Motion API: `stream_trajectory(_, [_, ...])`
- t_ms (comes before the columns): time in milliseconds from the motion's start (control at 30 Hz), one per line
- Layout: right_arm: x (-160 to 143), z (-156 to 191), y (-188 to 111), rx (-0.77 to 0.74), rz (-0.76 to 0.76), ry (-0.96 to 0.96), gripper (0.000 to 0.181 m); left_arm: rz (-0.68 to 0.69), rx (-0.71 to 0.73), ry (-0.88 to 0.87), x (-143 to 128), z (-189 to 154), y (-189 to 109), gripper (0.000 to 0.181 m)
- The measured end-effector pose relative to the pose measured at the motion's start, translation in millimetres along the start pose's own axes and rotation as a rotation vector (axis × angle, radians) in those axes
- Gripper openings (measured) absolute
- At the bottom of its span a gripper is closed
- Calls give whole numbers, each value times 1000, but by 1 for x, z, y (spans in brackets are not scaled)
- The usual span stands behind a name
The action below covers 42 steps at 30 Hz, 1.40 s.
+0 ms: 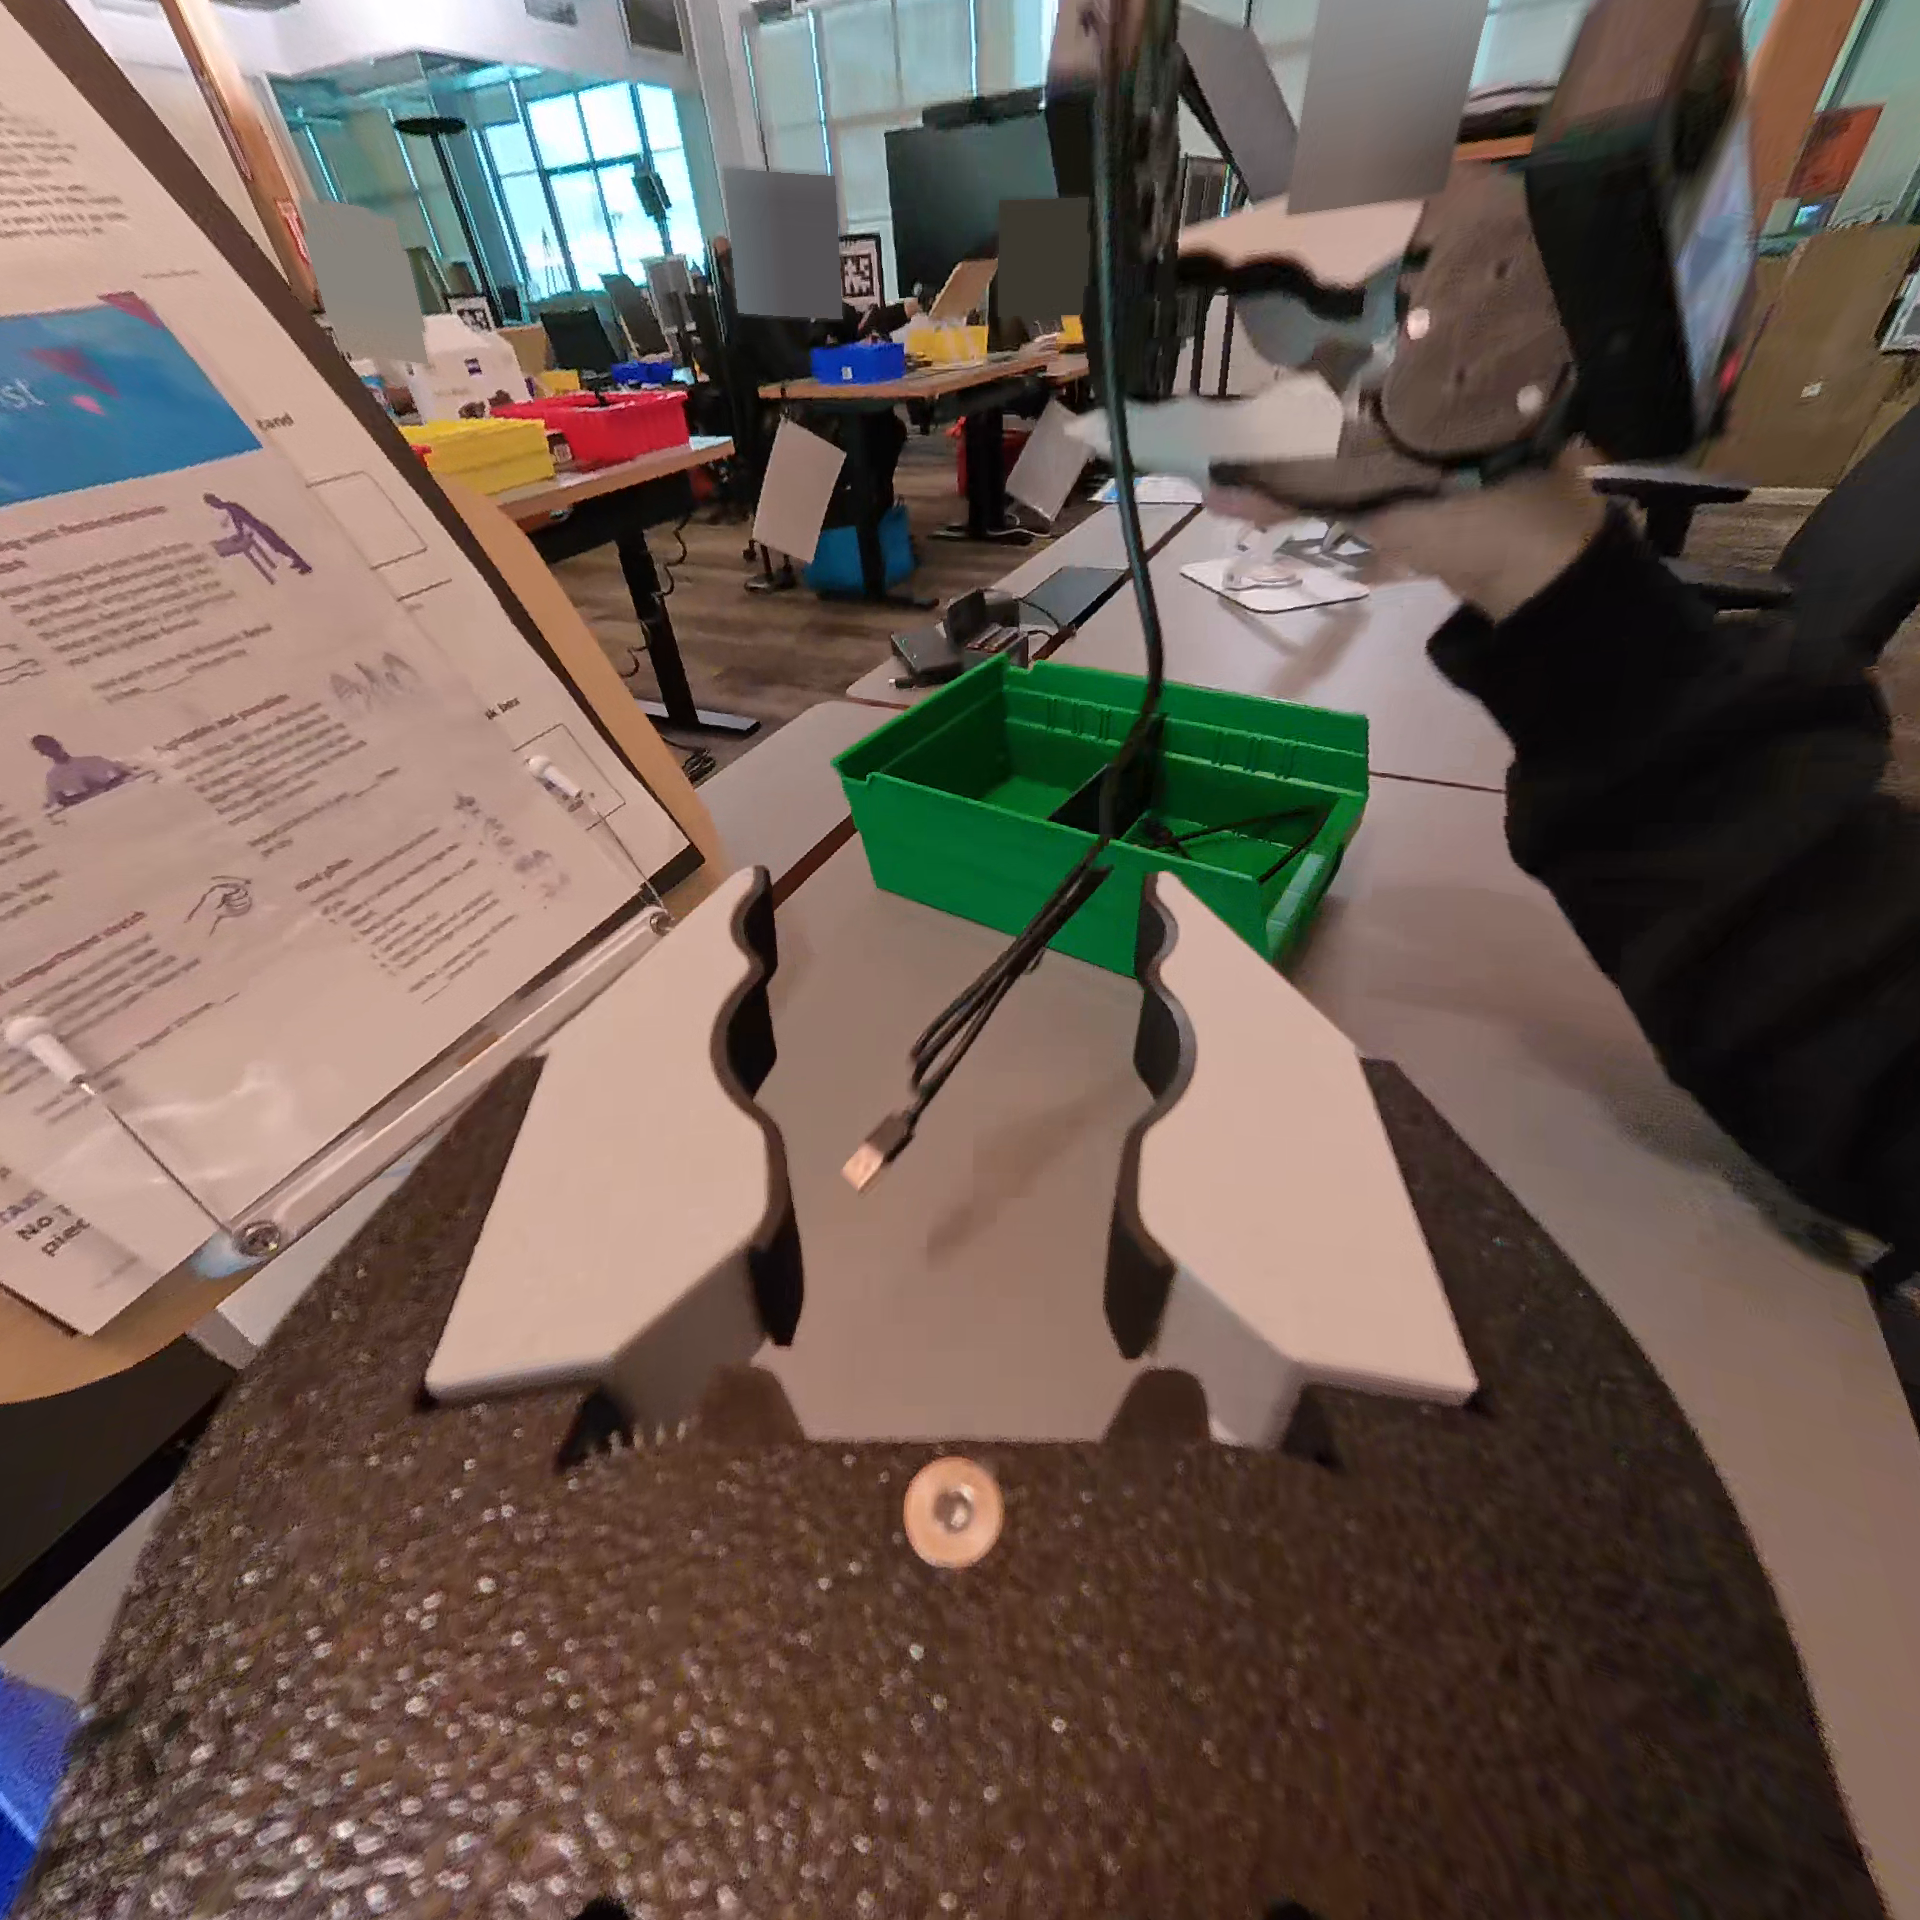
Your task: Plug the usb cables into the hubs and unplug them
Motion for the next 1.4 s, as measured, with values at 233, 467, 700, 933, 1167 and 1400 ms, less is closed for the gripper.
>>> stream_trajectory(233, [-11,-84,57,-89,178,-71,53,-31,-35,-46,0,2,-1,66])
stream_trajectory(467, [-46,-111,98,-198,318,-283,53,-22,-50,-39,0,0,-1,67])
stream_trajectory(700, [-113,-48,117,73,400,-431,52,7,-57,-48,-3,1,2,66])
stream_trajectory(933, [-158,29,107,649,495,-547,52,27,-61,-62,-7,3,4,66])
stream_trajectory(1167, [-175,40,115,759,612,-557,52,47,-65,-52,-8,2,6,66])
stream_trajectory(1400, [-195,50,114,791,720,-478,52,56,-68,-54,-10,3,7,66])
Point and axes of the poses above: each gripper's, where its closed fingertips meet, y out along the fingers, x out of its top, z = x × y across the jaws, the point moved 10 cm from there along -y, back along the fingers, and after that the axes turned 9 degrees about -x, right-handed, at the moved point
